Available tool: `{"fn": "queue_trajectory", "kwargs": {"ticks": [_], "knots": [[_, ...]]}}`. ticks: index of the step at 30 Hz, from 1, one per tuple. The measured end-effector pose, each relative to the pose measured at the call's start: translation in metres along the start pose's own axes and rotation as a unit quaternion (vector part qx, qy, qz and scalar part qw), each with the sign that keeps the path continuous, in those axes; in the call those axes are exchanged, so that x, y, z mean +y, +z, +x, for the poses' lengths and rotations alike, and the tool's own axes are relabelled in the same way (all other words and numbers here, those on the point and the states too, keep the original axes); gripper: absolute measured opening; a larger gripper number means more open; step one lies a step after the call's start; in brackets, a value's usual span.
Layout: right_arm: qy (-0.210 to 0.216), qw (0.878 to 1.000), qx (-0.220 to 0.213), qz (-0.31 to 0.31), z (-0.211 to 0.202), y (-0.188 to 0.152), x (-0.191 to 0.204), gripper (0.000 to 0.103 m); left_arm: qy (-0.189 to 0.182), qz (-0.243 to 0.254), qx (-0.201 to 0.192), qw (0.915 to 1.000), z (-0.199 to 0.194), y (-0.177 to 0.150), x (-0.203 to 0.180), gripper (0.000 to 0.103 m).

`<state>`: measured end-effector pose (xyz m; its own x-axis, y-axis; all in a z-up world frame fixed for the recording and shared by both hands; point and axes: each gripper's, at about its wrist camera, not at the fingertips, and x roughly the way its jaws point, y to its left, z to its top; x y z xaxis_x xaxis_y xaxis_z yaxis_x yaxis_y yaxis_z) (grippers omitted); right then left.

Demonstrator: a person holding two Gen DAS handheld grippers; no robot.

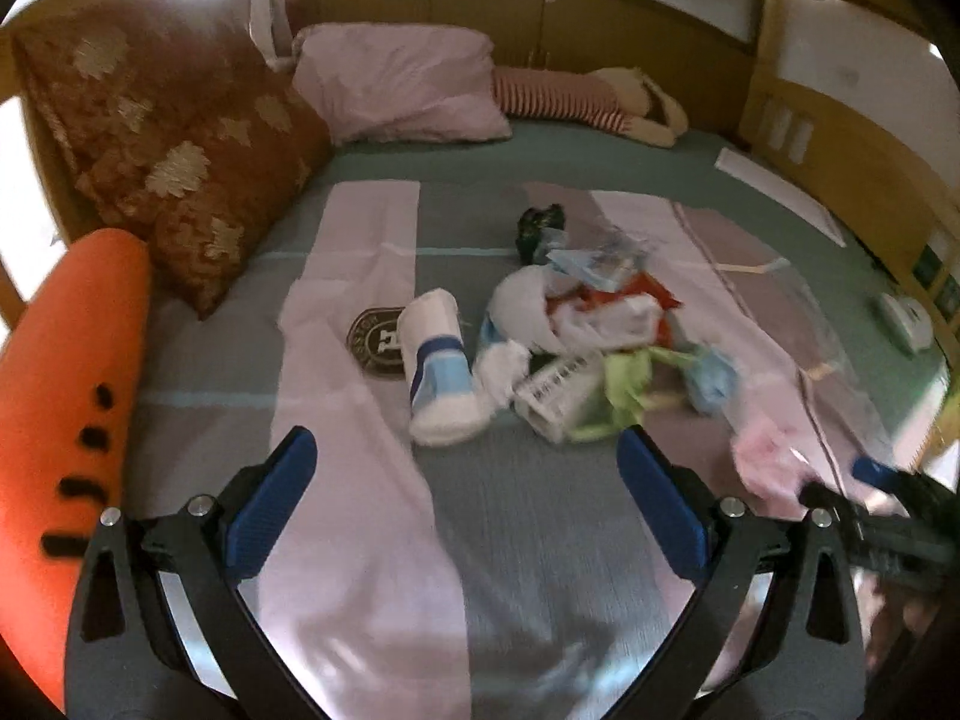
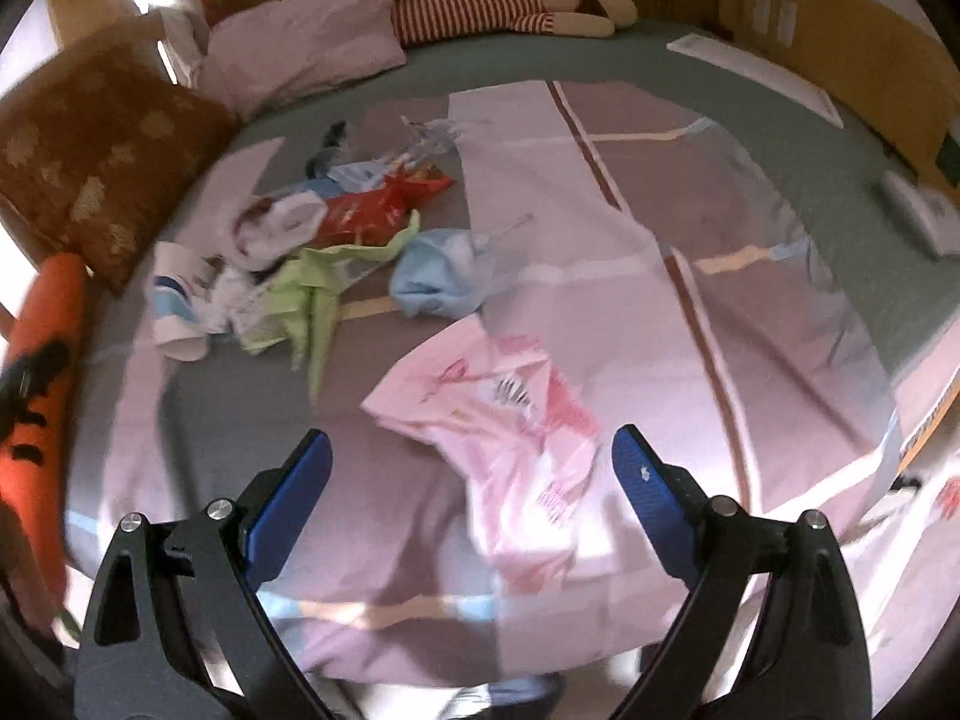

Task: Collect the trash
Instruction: 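Grasp the white paper cup with the left tool while the right tool grasps the pink plastic bag, then carry the pink plastic bag to the white trash bag and release it with the right tool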

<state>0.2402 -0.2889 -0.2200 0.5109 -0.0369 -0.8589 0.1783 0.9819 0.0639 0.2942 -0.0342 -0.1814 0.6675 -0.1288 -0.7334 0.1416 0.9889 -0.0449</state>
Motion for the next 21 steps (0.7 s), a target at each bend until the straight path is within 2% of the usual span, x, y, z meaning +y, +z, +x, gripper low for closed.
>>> {"fn": "queue_trajectory", "kwargs": {"ticks": [2, 4, 6, 7, 8, 9, 10, 11, 12, 15, 18, 21], "knots": [[-0.008, 1.0, 0.025, -0.01, 0.016, 0.004, 0.0, 0.092, 0.012, -0.004, 0.01, 0.9999, 0.024, 0.01, 0.002, 0.097], [-0.007, 0.999, 0.044, -0.014, 0.028, 0.009, 0.0, 0.092, 0.022, -0.012, 0.023, 0.9994, 0.051, 0.02, 0.008, 0.089], [0.0, 0.998, 0.068, -0.013, 0.043, 0.013, -0.002, 0.085, 0.013, -0.031, 0.041, 0.9986, 0.078, 0.03, 0.016, 0.08], [0.009, 0.997, 0.08, -0.011, 0.048, 0.013, -0.003, 0.072, 0.011, -0.036, 0.049, 0.9981, 0.086, 0.032, 0.019, 0.077], [0.018, 0.995, 0.099, -0.01, 0.056, 0.013, -0.004, 0.057, 0.008, -0.04, 0.06, 0.9974, 0.098, 0.035, 0.022, 0.064], [0.018, 0.994, 0.103, -0.012, 0.058, 0.012, -0.003, 0.053, 0.002, -0.044, 0.07, 0.9966, 0.107, 0.036, 0.024, 0.042], [0.019, 0.994, 0.102, -0.017, 0.058, 0.012, -0.003, 0.044, -0.01, -0.053, 0.081, 0.9952, 0.116, 0.036, 0.027, 0.032], [0.023, 0.995, 0.098, -0.018, 0.056, 0.012, -0.003, 0.036, -0.021, -0.063, 0.081, 0.9945, 0.118, 0.035, 0.03, 0.032], [0.034, 0.995, 0.091, -0.015, 0.052, 0.013, -0.004, 0.034, -0.02, -0.068, 0.073, 0.9948, 0.116, 0.036, 0.031, 0.027], [0.058, 0.997, 0.042, -0.001, 0.027, 0.018, -0.01, 0.031, -0.01, -0.086, 0.029, 0.9958, 0.087, 0.042, 0.038, 0.025], [0.092, 0.994, -0.05, 0.004, -0.014, 0.021, -0.012, 0.03, -0.01, -0.091, -0.013, 0.9957, 0.048, 0.048, 0.036, 0.024], [0.112, 0.983, -0.143, -0.004, -0.058, 0.014, -0.01, 0.03, -0.022, -0.054, -0.061, 0.9964, -0.009, 0.048, 0.02, 0.024]]}}
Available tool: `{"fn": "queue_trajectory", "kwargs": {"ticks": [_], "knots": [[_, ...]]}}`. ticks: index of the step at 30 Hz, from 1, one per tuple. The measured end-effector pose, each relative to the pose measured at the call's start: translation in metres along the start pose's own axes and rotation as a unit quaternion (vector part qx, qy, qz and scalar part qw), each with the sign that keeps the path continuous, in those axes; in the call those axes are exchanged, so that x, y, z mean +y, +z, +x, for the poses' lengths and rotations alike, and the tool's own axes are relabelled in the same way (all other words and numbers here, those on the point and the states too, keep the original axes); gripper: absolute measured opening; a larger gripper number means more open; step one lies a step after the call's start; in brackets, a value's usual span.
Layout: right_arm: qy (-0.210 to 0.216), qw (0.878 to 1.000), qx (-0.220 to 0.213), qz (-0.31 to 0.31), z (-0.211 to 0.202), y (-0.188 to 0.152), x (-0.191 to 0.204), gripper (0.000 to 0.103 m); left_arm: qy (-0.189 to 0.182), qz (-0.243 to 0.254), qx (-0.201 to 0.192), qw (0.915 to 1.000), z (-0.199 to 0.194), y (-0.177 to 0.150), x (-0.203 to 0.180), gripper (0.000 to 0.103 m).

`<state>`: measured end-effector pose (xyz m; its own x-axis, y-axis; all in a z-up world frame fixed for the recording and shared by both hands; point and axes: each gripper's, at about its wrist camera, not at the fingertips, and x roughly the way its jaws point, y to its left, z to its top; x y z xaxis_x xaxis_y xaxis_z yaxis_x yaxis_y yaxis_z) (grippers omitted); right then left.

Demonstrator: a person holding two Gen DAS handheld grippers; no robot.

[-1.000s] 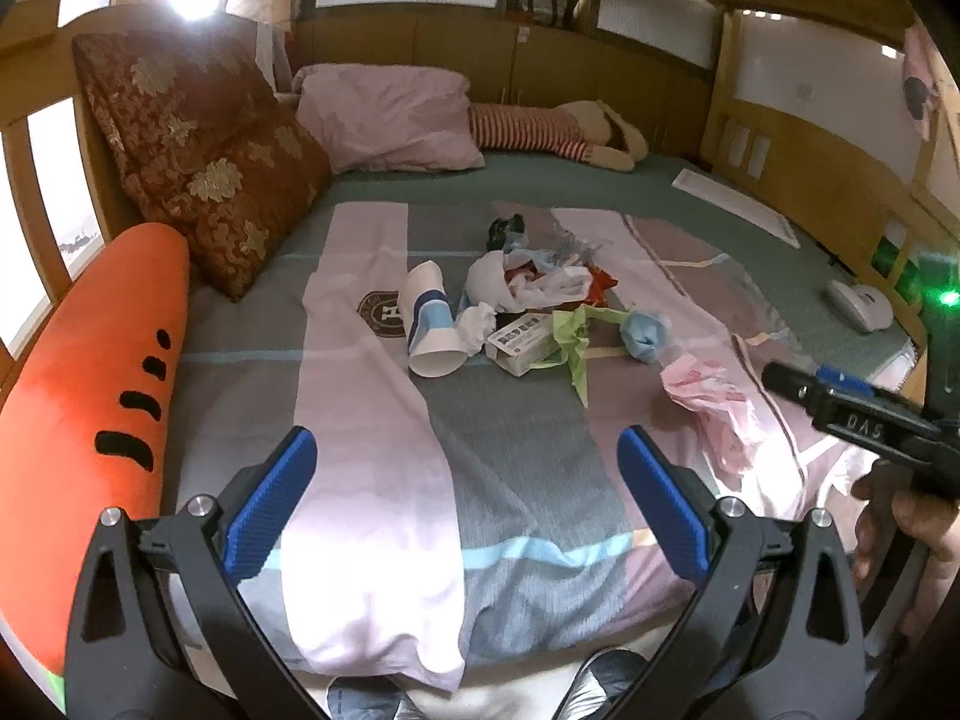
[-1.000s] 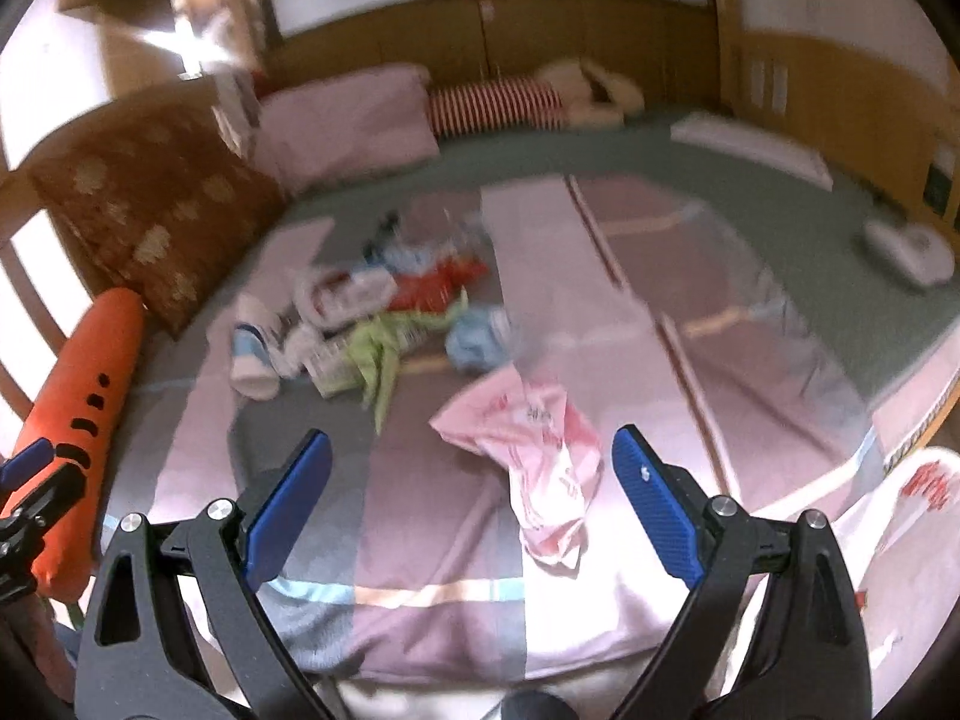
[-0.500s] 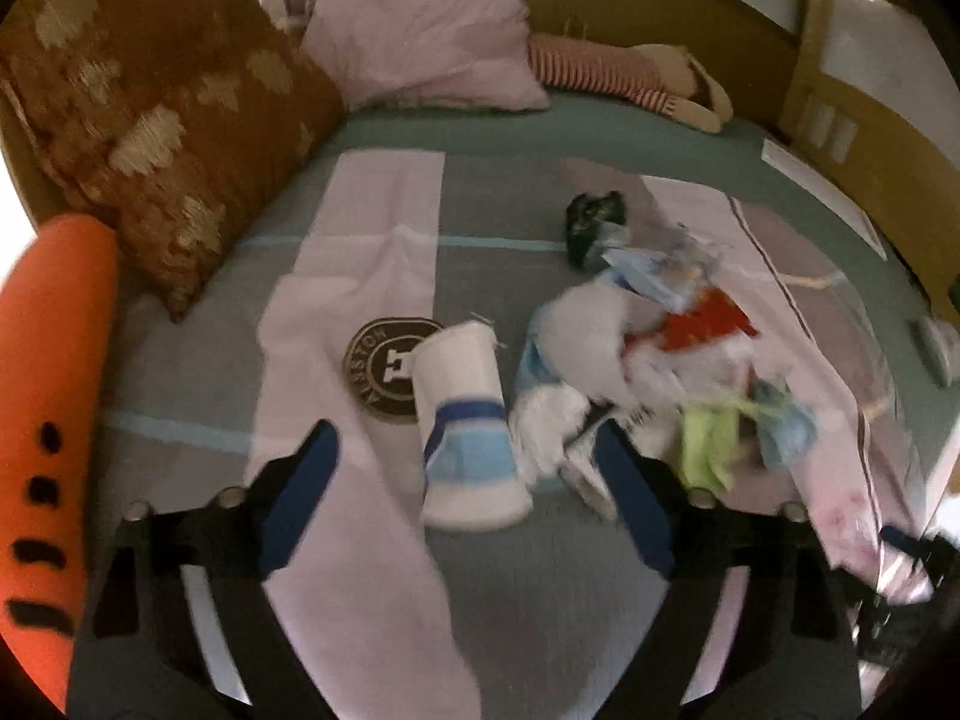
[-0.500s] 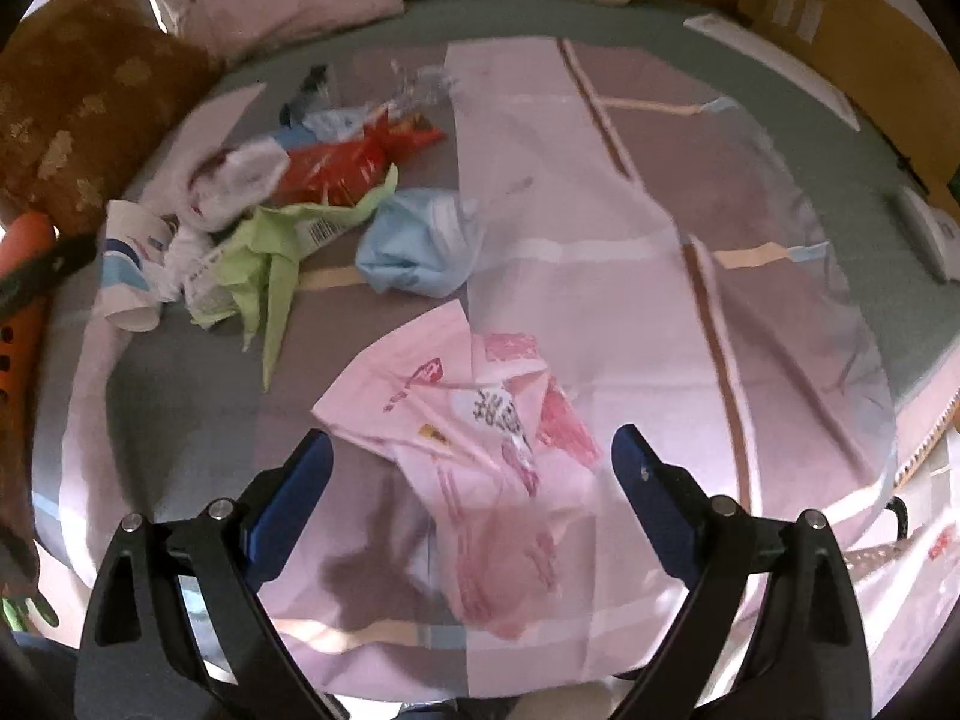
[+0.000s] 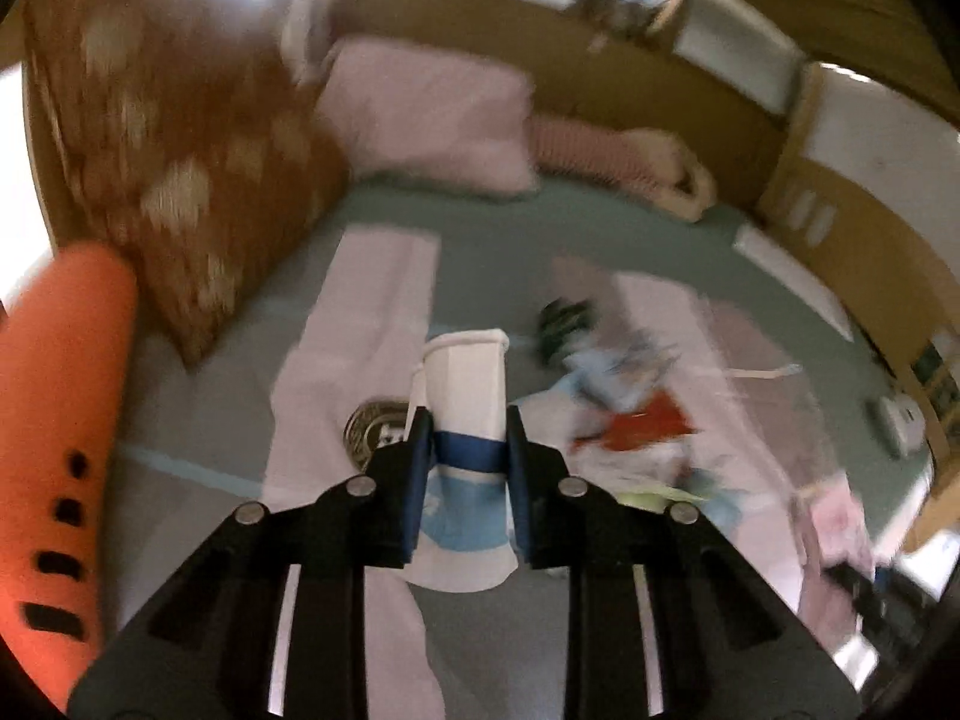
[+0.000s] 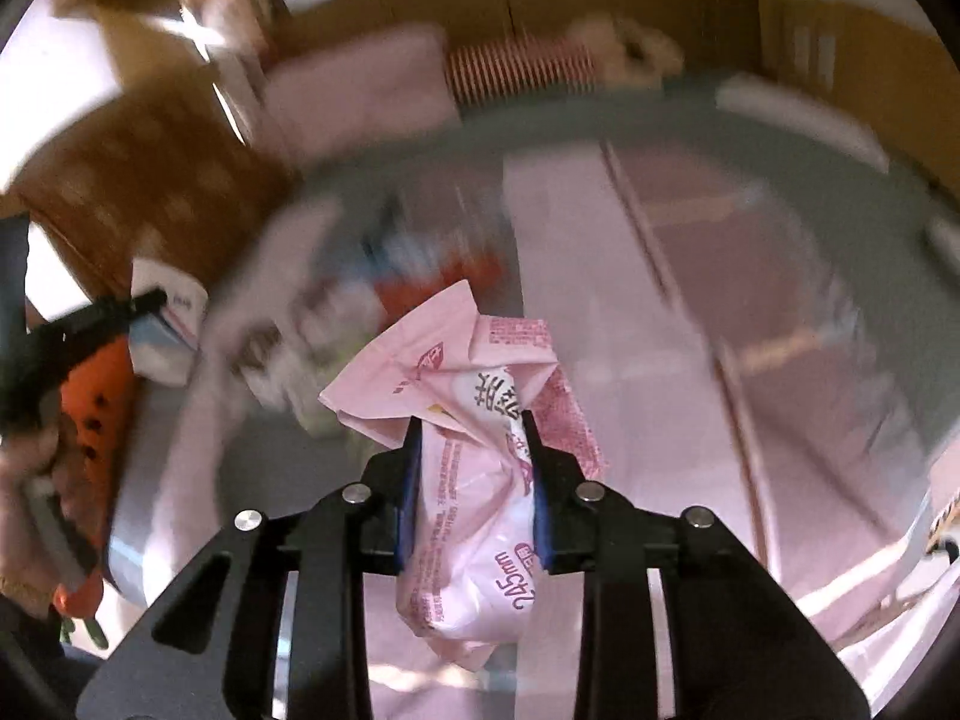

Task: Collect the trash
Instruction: 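Carry the pink plastic bag to the white trash bag and release it with the right tool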

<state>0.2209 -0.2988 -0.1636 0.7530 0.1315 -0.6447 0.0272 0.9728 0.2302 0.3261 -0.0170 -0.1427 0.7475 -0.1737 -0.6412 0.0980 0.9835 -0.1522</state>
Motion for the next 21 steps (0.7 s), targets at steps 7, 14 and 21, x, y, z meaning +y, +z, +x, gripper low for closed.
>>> {"fn": "queue_trajectory", "kwargs": {"ticks": [7, 14, 21], "knots": [[-0.002, 0.99, -0.124, -0.06, -0.067, -0.011, 0.04, 0.03, -0.023, 0.065, -0.065, 0.9955, -0.116, -0.059, -0.022, 0.026], [-0.017, 0.986, -0.141, -0.086, -0.081, -0.025, 0.054, 0.03, -0.013, 0.085, -0.033, 0.9958, -0.13, -0.114, -0.024, 0.026], [-0.026, 0.989, -0.121, -0.087, -0.073, -0.027, 0.056, 0.03, -0.016, 0.066, -0.027, 0.9973, -0.117, -0.109, -0.019, 0.027]]}}
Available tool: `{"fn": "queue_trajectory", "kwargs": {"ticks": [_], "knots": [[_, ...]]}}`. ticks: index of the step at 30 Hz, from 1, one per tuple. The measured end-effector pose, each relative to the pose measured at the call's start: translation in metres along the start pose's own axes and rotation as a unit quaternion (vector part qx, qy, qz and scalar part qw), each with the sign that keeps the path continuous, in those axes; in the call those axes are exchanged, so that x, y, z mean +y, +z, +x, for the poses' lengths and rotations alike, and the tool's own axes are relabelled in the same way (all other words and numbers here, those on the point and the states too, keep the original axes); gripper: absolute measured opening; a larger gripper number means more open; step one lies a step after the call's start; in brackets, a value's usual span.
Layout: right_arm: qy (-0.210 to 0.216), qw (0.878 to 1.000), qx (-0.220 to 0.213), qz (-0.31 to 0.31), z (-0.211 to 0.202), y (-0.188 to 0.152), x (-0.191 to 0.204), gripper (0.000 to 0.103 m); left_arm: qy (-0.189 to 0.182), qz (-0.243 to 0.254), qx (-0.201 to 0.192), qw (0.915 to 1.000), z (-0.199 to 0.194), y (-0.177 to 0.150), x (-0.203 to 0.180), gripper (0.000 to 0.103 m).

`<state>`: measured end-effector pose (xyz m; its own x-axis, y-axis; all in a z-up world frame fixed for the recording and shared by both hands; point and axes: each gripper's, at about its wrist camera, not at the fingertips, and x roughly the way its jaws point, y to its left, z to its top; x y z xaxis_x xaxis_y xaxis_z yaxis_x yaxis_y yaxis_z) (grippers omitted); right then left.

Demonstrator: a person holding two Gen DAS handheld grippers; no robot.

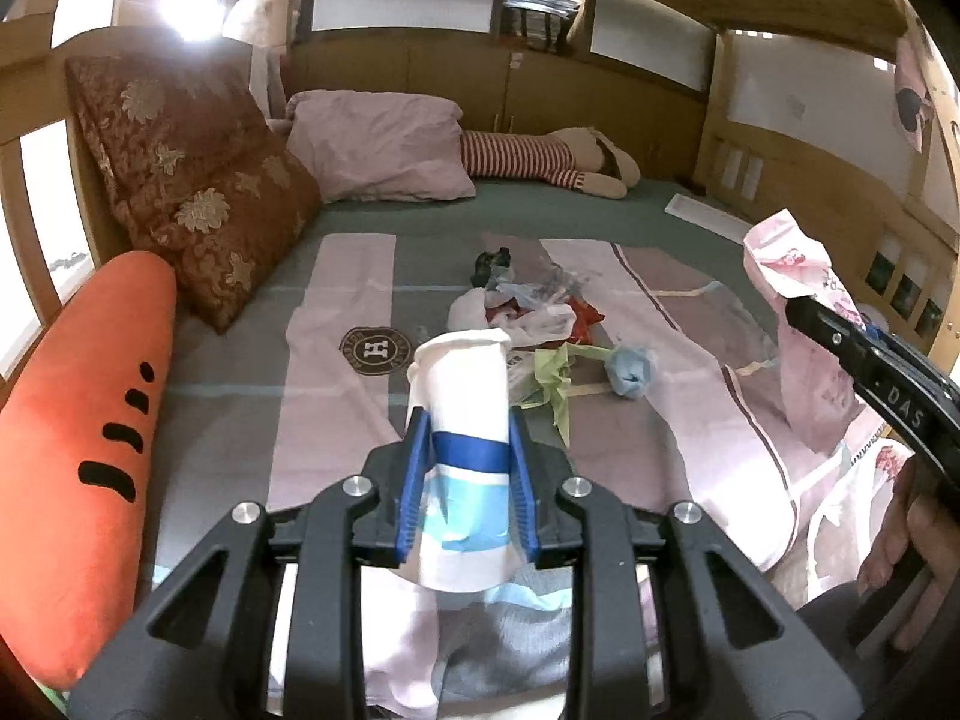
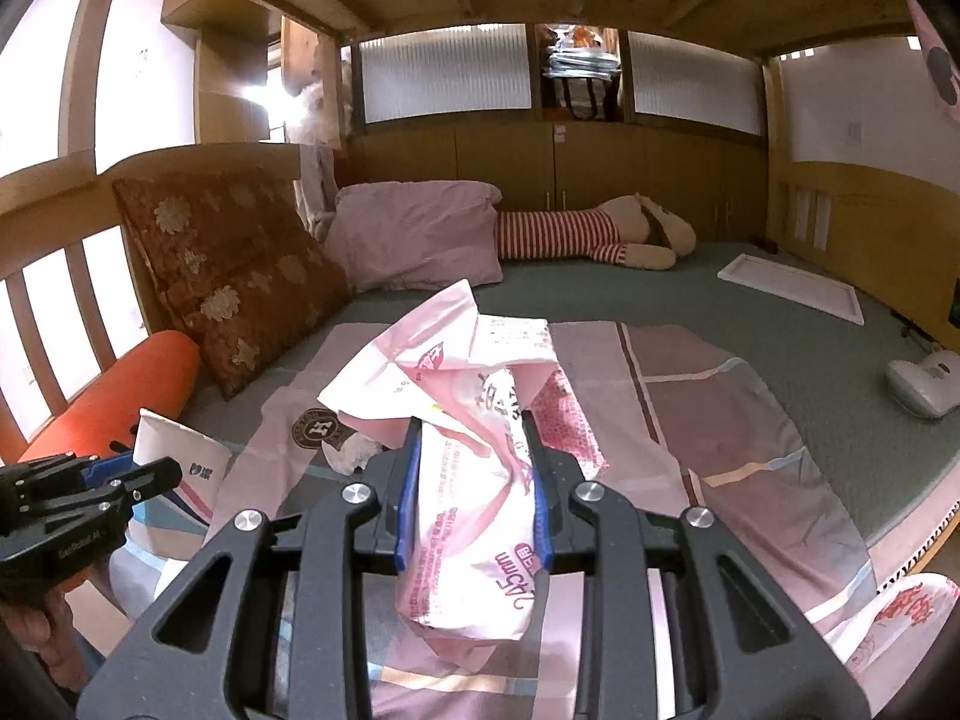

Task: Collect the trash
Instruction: 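Carry the pink plastic bag to the white trash bag and release it with the right tool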

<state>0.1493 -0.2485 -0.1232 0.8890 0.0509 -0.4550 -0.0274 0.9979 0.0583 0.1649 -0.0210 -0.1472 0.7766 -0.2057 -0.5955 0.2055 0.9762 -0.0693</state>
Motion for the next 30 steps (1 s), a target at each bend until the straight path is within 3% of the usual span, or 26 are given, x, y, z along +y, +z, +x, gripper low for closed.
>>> {"fn": "queue_trajectory", "kwargs": {"ticks": [30], "knots": [[0.003, 1.0, 0.013, 0.002, 0.0044, 0.0001, -0.006, 0.03, 0.006, -0.004, -0.005, 1.0, -0.0017, -0.0007, 0.0038, 0.028]]}}
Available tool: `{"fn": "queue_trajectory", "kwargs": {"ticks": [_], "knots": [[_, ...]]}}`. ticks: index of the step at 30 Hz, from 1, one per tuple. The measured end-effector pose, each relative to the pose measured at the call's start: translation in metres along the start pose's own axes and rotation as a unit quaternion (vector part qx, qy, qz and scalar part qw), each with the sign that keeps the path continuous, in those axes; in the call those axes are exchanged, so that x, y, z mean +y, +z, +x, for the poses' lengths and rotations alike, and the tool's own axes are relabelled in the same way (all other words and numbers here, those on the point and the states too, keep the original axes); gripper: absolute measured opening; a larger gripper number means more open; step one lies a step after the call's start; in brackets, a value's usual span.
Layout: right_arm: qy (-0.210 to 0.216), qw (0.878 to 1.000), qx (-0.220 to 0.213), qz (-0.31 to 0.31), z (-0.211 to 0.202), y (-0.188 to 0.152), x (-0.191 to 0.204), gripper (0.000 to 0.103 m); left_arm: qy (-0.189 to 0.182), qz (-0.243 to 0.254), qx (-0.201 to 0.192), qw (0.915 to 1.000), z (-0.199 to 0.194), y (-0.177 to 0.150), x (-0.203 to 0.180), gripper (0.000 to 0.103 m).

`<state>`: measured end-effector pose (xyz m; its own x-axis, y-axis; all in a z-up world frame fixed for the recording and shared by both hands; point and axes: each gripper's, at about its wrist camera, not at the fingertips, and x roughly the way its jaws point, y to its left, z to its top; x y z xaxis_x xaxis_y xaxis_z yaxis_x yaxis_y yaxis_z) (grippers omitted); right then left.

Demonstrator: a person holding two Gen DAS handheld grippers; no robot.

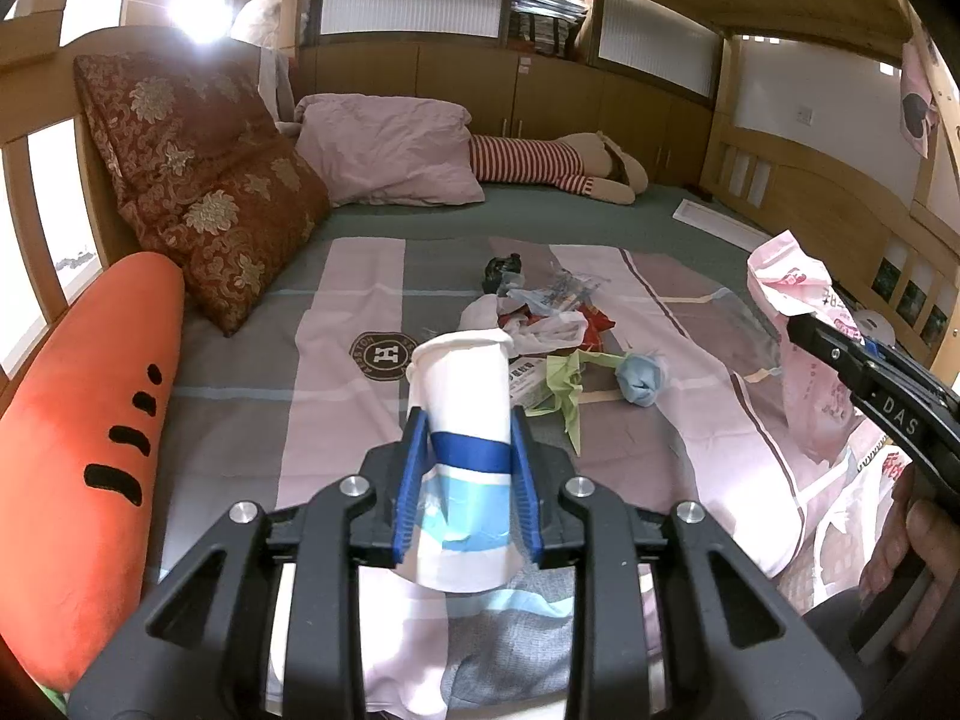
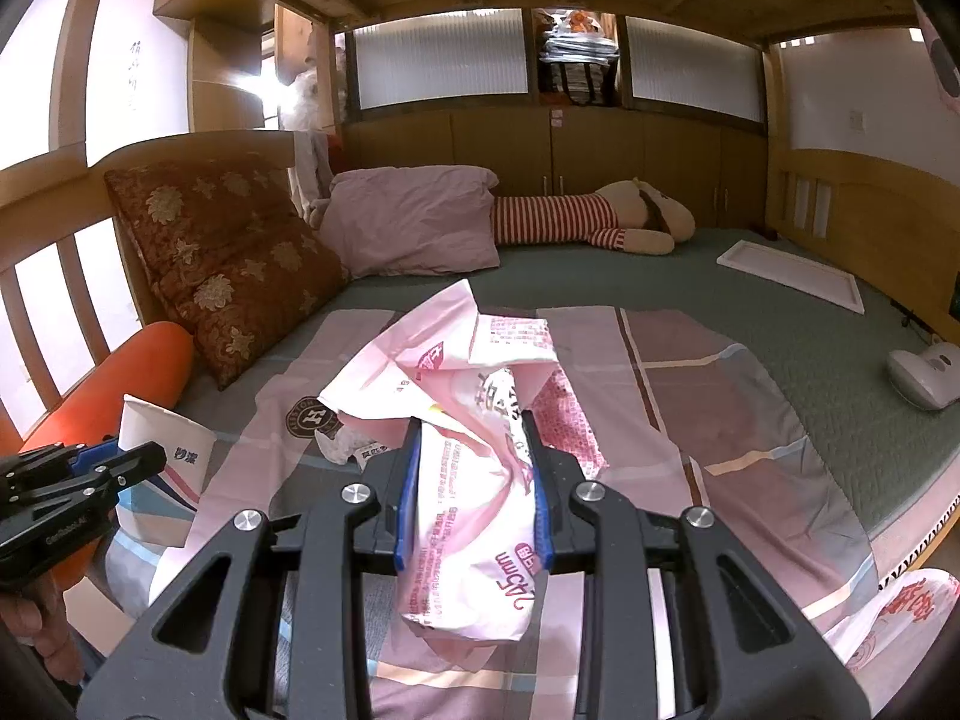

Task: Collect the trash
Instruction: 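Carry the pink plastic bag to the white trash bag and release it with the right tool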

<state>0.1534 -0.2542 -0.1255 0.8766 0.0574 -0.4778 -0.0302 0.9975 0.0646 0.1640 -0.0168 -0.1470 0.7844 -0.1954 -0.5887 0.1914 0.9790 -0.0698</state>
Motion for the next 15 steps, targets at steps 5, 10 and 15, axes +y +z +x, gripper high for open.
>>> {"fn": "queue_trajectory", "kwargs": {"ticks": [5, 10, 15], "knots": [[0.0, 1.0, 0.0, 0.0, 0.0, 0.0001, -0.0001, 0.03, 0.001, 0.0, 0.0, 1.0, -0.0002, 0.0003, 0.0002, 0.028], [0.0, 1.0, -0.001, 0.002, -0.0007, 0.0005, -0.0009, 0.03, 0.001, 0.002, -0.001, 1.0, -0.0005, 0.0003, 0.0001, 0.028], [0.005, 1.0, -0.006, 0.009, -0.0021, 0.0016, -0.0027, 0.03, 0.001, 0.003, -0.002, 1.0, -0.0013, 0.0009, -0.0004, 0.028]]}}
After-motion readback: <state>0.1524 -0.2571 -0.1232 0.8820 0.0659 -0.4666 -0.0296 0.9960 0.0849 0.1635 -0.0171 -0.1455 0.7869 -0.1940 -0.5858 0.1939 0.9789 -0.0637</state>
